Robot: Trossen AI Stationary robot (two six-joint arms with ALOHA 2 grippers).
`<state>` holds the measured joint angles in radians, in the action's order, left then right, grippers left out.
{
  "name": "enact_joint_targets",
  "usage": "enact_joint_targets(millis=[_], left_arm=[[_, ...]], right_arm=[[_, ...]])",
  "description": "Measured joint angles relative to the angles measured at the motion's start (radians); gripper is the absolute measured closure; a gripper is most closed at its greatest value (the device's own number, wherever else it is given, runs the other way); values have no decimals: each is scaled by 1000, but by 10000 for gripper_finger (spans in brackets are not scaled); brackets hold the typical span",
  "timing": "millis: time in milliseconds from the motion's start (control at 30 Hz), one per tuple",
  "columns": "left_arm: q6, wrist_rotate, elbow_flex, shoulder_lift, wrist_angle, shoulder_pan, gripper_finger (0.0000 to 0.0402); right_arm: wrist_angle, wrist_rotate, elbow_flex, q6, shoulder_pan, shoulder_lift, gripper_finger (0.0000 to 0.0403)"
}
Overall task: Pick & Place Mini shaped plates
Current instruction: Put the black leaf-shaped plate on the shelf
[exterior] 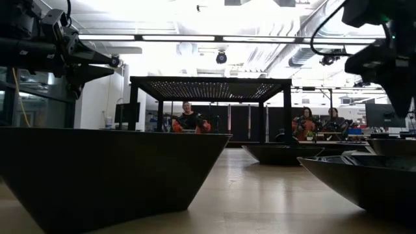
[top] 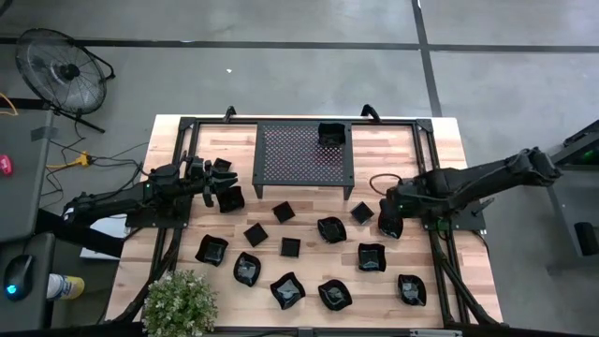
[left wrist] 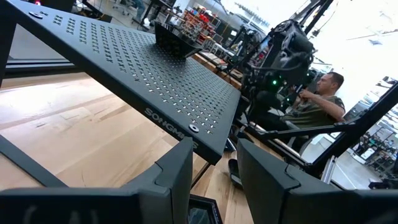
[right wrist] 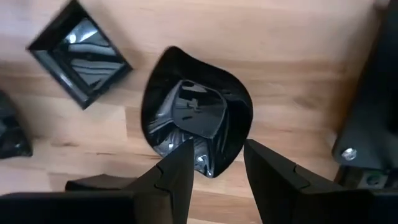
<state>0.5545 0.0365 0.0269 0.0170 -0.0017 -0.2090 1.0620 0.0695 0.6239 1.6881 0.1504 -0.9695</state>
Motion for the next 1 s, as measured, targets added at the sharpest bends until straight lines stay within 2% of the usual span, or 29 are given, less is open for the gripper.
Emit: enact_joint_targets(millis=[300,567,1000], left_arm=[[0,0,0,0,0,0,277],[0,0,0,0,0,0,277],[0,0,0,0,0,0,277]], right_arm=[[-48,3,-40,184,96,-6,268],[-77,21,-40,319,204,-81,268],[-122,17,-40,355,230,-208,268]])
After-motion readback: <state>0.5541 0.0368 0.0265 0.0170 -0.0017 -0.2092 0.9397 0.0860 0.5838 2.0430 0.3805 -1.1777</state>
